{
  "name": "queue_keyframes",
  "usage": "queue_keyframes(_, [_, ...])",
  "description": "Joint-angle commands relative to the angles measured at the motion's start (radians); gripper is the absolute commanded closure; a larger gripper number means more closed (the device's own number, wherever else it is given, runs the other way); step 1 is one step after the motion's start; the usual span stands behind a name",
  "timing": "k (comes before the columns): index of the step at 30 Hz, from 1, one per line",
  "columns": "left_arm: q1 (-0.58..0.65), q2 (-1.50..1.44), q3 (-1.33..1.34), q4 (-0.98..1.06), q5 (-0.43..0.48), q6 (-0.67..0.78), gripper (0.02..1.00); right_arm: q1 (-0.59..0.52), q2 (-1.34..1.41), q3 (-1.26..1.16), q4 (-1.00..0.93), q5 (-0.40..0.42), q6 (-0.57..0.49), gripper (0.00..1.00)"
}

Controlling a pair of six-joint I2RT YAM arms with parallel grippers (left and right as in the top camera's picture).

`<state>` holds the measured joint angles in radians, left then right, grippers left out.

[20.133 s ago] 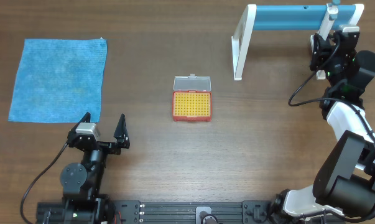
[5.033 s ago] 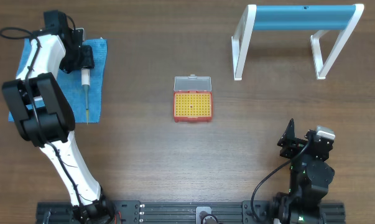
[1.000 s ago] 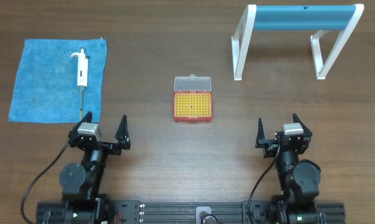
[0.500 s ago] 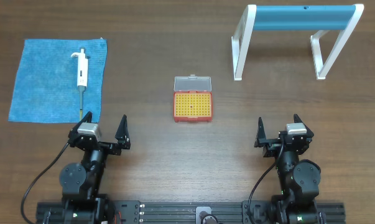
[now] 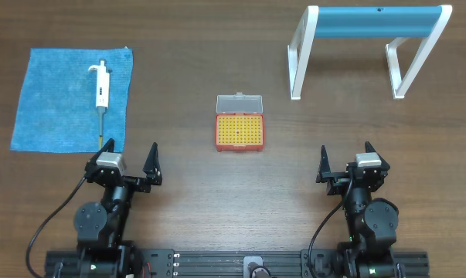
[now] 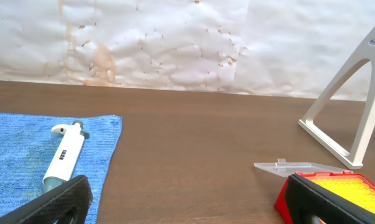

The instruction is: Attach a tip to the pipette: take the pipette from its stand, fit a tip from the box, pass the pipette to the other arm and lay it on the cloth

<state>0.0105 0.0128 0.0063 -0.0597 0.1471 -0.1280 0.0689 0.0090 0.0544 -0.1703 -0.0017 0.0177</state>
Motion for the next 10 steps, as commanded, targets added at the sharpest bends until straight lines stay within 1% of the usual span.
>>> queue_keyframes(1, [-0.004,-0.009,-0.001,-0.005,0.026,0.016,0.020,0.008,-0.008,-0.008,0.007,0.013,0.011,0.040])
queue_keyframes(10, [-0.004,-0.009,-0.001,-0.005,0.026,0.016,0.020,0.008,-0.008,-0.008,0.007,0.013,0.011,0.040])
